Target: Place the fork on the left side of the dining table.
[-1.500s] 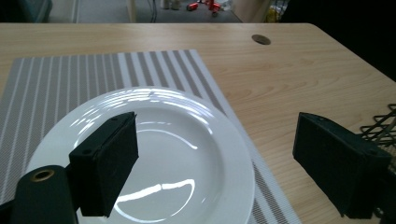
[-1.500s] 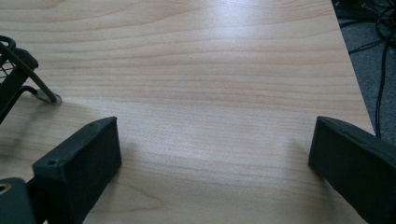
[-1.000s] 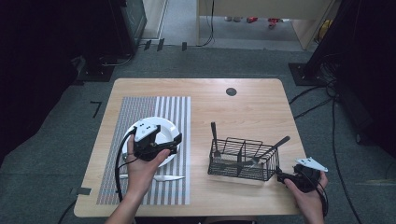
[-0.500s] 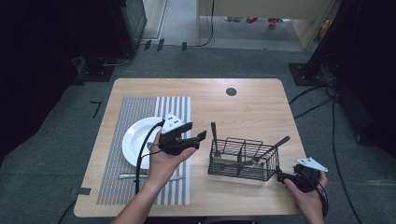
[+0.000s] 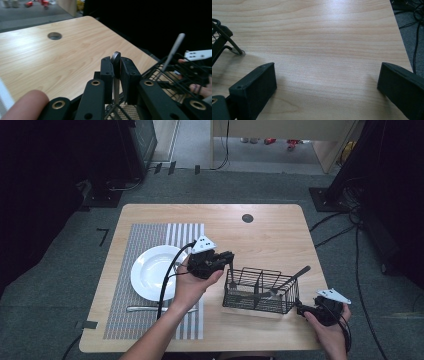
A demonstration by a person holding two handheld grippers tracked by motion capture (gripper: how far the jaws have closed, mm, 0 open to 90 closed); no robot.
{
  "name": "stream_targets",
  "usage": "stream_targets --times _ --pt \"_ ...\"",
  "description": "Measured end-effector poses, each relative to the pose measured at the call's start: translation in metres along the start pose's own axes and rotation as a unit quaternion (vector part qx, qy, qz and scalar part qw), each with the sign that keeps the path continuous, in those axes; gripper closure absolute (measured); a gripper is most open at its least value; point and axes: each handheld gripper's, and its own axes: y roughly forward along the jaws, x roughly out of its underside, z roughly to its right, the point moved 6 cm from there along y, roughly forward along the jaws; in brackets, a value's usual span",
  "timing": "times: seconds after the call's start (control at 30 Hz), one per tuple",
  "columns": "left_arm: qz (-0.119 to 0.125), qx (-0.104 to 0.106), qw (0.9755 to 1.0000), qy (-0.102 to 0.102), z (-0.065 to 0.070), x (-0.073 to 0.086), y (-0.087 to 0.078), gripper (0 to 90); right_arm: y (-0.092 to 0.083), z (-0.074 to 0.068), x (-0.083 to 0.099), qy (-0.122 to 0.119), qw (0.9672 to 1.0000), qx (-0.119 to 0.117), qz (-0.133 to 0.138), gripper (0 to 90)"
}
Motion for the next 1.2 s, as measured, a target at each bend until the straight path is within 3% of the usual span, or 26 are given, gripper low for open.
stream_targets --times 0.07,0.13,0.23,0.27,0.3,0.33,0.53,0.7,0.83,0.9,1.1,1.17,1.2 --pt "-0.002 0.019 0.9998 0.004 0.003 -0.001 0.000 85.1 0.000 0.000 0.000 0.000 1.0000 0.000 0.000 1.7" --pt "-0.002 0.025 0.9997 0.007 0.004 -0.002 0.001 85.6 0.000 0.000 0.000 0.000 1.0000 0.000 0.000 1.7" --pt "-0.003 0.031 0.9990 0.031 0.011 -0.002 0.001 86.9 0.000 0.000 0.000 0.000 1.0000 0.000 0.000 1.7" --pt "-0.002 0.031 0.9984 0.047 0.015 -0.003 0.001 87.2 0.000 0.000 0.000 0.000 1.0000 0.000 0.000 1.7" --pt "-0.002 0.031 0.9984 0.047 0.015 -0.003 0.001 88.1 0.000 0.000 0.000 0.000 1.0000 0.000 0.000 1.8" --pt "0.012 0.023 0.9975 0.065 0.018 -0.005 -0.001 89.3 0.000 0.000 0.000 0.000 1.0000 0.000 0.000 1.7" --pt "0.032 0.012 0.9948 0.096 0.027 -0.017 -0.010 89.3 0.000 0.000 0.000 0.000 1.0000 0.000 0.000 1.7" --pt "0.053 0.015 0.9950 0.083 0.029 -0.027 -0.019 89.4 0.000 0.000 0.000 0.000 1.0000 0.000 0.000 1.7" --pt "0.082 0.019 0.9947 0.060 0.029 -0.038 -0.031 89.4 0.000 0.000 0.000 0.000 1.0000 0.000 0.000 1.7" --pt "0.103 0.031 0.9934 0.039 0.028 -0.047 -0.039 89.4 0.000 0.000 0.000 0.000 1.0000 0.000 0.000 1.7" --pt "0.121 0.050 0.9912 0.020 0.026 -0.060 -0.053 89.4 0.000 0.000 0.000 -0.001 1.0000 0.000 0.001 1.8" --pt "0.131 0.058 0.9896 0.010 0.025 -0.065 -0.059 89.4 0.000 0.000 0.000 -0.001 1.0000 0.000 0.001 1.7" --pt "0.143 0.063 0.9877 0.002 0.023 -0.070 -0.065 89.4 0.000 0.000 0.000 0.000 1.0000 0.000 0.001 1.8"
